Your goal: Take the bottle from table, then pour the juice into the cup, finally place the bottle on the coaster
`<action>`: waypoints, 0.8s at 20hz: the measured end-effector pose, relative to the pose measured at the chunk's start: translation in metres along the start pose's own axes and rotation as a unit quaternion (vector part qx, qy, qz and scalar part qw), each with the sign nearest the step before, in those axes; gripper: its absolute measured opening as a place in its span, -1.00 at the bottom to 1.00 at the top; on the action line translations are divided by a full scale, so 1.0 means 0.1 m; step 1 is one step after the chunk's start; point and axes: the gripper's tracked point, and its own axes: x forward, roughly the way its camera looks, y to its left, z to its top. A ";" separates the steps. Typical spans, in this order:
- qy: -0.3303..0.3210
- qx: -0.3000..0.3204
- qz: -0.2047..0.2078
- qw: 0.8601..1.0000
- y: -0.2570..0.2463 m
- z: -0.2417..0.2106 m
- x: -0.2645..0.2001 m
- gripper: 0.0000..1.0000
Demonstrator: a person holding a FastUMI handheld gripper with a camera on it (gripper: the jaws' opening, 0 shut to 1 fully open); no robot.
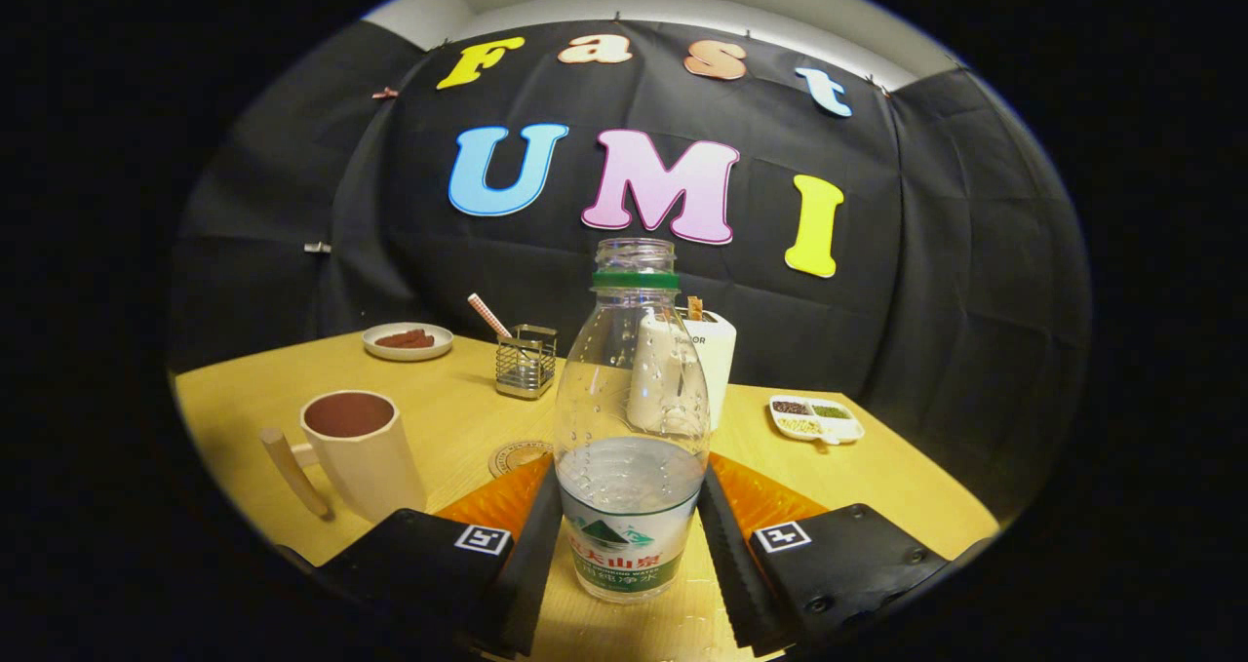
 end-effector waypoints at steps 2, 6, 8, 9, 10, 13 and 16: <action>-0.005 -0.044 -0.007 0.999 -0.04 0.12 -0.03 0.47; 0.007 -0.135 -0.010 0.991 -0.07 0.29 -0.01 0.36; 0.014 -0.192 -0.007 0.981 -0.06 0.36 -0.04 0.36; 0.016 -0.219 0.004 0.976 -0.02 0.38 -0.04 0.36; 0.023 -0.245 0.012 0.969 0.01 0.37 -0.04 0.36; 0.038 -0.307 0.028 0.951 0.09 0.40 -0.04 0.36; 0.037 -0.367 0.029 0.929 0.16 0.53 -0.04 0.36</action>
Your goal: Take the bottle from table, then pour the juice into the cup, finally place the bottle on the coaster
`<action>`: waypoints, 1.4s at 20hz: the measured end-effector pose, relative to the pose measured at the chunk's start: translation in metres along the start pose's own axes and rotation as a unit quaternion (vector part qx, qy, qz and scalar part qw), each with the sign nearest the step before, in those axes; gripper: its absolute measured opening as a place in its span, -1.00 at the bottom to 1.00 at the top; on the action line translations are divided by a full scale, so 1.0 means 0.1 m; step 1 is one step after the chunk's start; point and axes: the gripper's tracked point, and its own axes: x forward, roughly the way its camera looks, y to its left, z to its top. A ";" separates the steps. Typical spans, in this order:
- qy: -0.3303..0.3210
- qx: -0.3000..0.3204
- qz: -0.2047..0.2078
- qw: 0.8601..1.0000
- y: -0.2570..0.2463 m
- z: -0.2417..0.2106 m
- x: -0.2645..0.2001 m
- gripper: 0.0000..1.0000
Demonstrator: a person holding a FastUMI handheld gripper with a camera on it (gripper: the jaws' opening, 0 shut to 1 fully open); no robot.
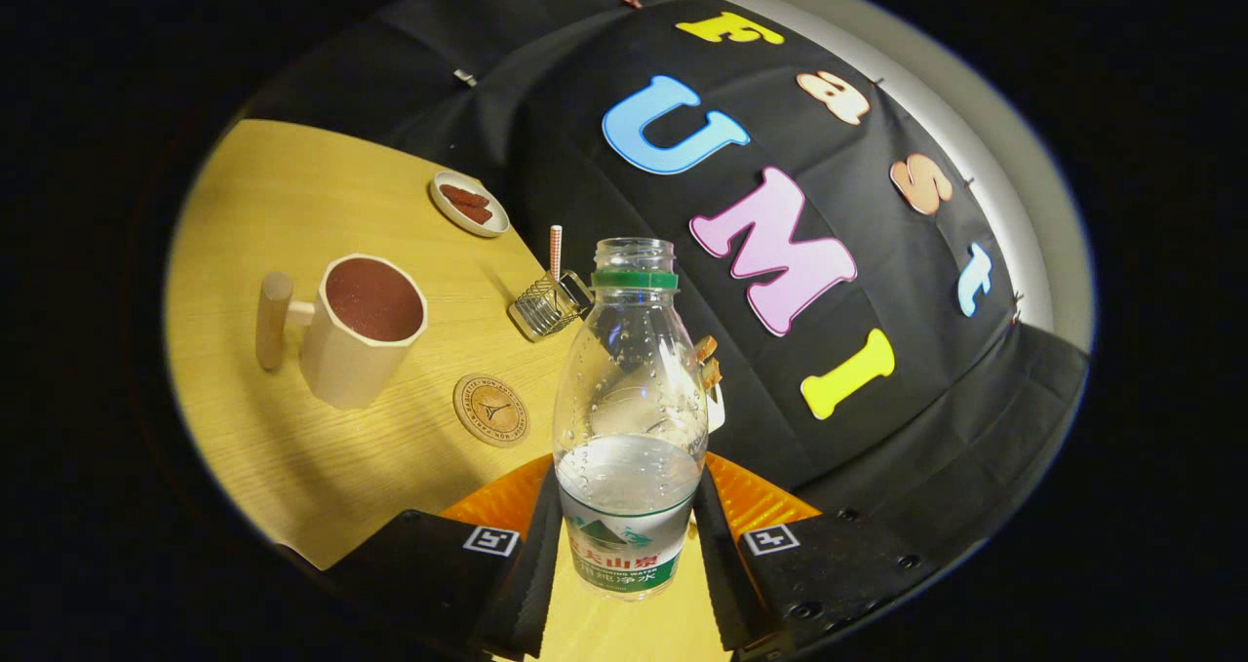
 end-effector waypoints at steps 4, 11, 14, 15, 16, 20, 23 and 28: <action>0.009 -0.065 0.010 0.998 0.13 0.11 -0.04 0.36; 0.035 -0.155 0.011 0.987 0.33 0.15 -0.09 0.36; 0.041 -0.178 0.023 0.983 0.38 0.19 -0.04 0.35; 0.042 -0.188 0.027 0.981 0.41 0.20 -0.02 0.36; 0.043 -0.200 0.031 0.978 0.44 0.22 -0.02 0.36; 0.050 -0.235 0.035 0.970 0.50 0.21 0.04 0.35; 0.056 -0.245 0.041 0.967 0.53 0.18 0.07 0.36; 0.061 -0.270 0.048 0.960 0.52 0.14 0.10 0.36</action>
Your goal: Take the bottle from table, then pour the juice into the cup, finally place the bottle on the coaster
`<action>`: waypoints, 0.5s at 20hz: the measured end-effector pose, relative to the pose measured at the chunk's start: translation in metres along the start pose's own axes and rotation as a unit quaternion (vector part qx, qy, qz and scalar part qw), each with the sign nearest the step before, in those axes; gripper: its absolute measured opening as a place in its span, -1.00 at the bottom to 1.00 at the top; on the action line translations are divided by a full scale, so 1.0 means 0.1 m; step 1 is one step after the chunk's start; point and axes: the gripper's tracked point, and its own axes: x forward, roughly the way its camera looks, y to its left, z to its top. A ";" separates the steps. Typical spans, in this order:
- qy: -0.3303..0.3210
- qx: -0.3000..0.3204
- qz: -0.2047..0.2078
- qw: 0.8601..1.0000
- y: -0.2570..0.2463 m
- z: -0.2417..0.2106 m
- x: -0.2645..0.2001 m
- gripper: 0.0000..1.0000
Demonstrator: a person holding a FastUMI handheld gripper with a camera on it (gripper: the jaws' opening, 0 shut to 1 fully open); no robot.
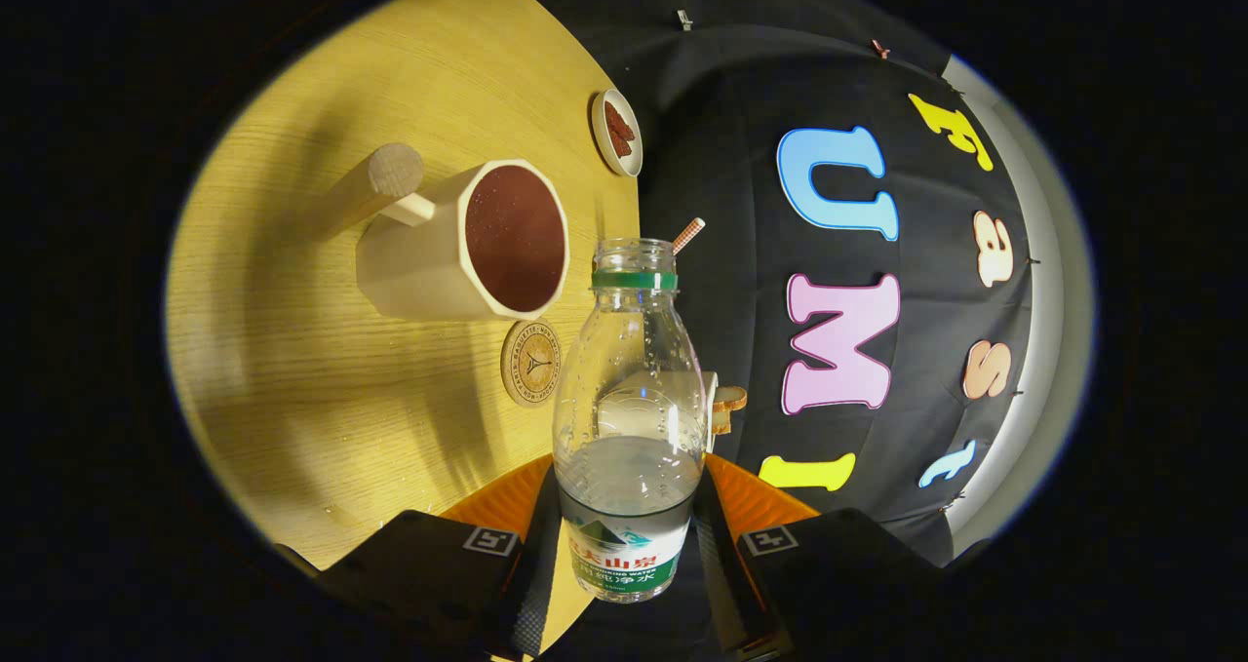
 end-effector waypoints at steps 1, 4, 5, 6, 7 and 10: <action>-0.001 -0.005 -0.001 1.000 -0.01 0.00 -0.01 0.36; -0.009 -0.020 -0.003 1.000 -0.06 0.05 -0.01 0.36; -0.013 -0.027 -0.005 1.000 -0.09 0.06 -0.02 0.36; -0.015 -0.034 -0.006 0.999 -0.09 0.07 -0.02 0.36; -0.016 -0.039 -0.006 0.999 -0.07 0.07 -0.02 0.35; -0.007 -0.050 -0.002 0.999 -0.05 0.00 0.01 0.35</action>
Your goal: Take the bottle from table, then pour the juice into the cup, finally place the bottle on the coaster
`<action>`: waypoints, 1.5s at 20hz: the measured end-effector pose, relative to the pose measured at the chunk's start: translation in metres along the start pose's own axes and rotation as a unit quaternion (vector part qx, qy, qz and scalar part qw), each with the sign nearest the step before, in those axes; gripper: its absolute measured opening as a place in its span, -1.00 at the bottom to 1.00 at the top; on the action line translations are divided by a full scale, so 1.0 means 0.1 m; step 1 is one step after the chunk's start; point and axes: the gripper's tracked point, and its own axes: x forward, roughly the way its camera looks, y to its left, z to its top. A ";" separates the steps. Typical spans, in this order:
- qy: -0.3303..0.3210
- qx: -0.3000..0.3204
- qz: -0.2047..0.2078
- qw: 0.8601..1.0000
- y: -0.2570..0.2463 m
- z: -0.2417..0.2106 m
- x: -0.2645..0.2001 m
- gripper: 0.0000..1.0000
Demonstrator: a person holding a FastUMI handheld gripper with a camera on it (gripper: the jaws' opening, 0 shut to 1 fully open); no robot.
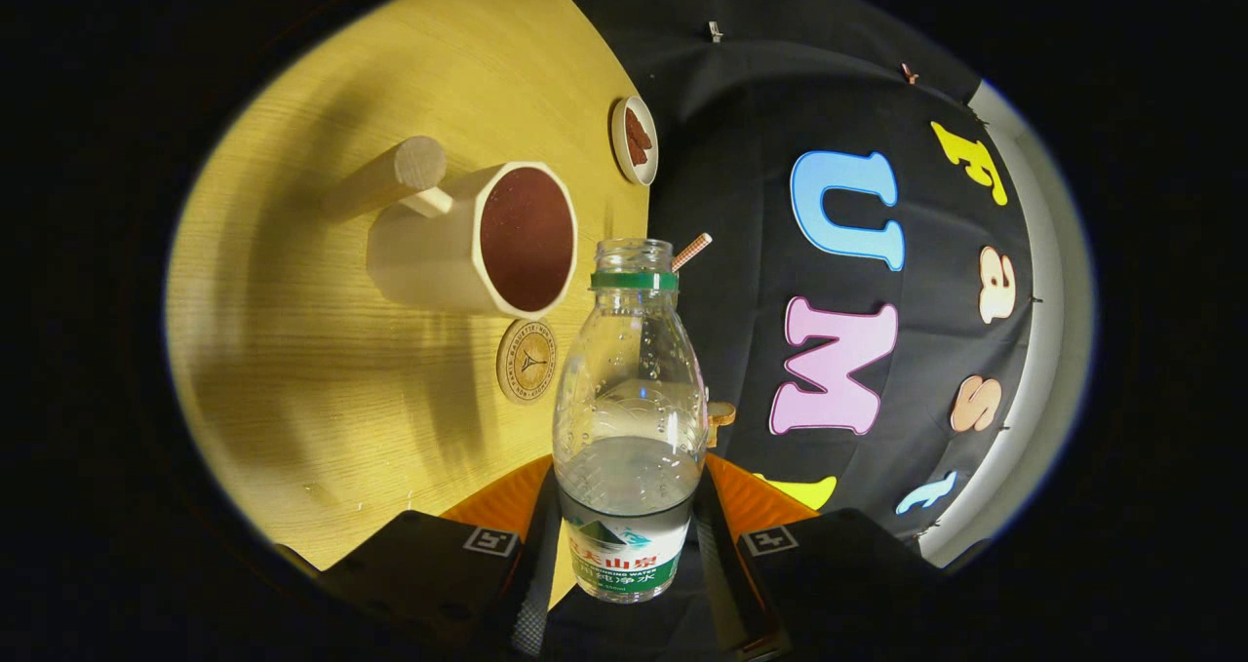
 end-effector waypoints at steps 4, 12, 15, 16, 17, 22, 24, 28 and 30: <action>0.004 -0.028 -0.001 1.000 -0.01 -0.02 0.03 0.35; 0.005 -0.064 0.004 0.998 -0.03 -0.05 0.09 0.35; 0.009 -0.073 0.009 0.997 0.01 -0.08 0.08 0.36; 0.010 -0.075 0.011 0.997 0.02 -0.08 0.09 0.35; 0.011 -0.077 0.013 0.997 0.02 -0.09 0.09 0.35; 0.010 -0.085 0.011 0.996 -0.02 -0.08 0.10 0.35; 0.009 -0.090 0.007 0.996 -0.04 -0.07 0.10 0.36; 0.003 -0.108 0.002 0.994 -0.08 -0.06 0.11 0.35; -0.001 -0.119 -0.003 0.993 -0.11 -0.06 0.12 0.35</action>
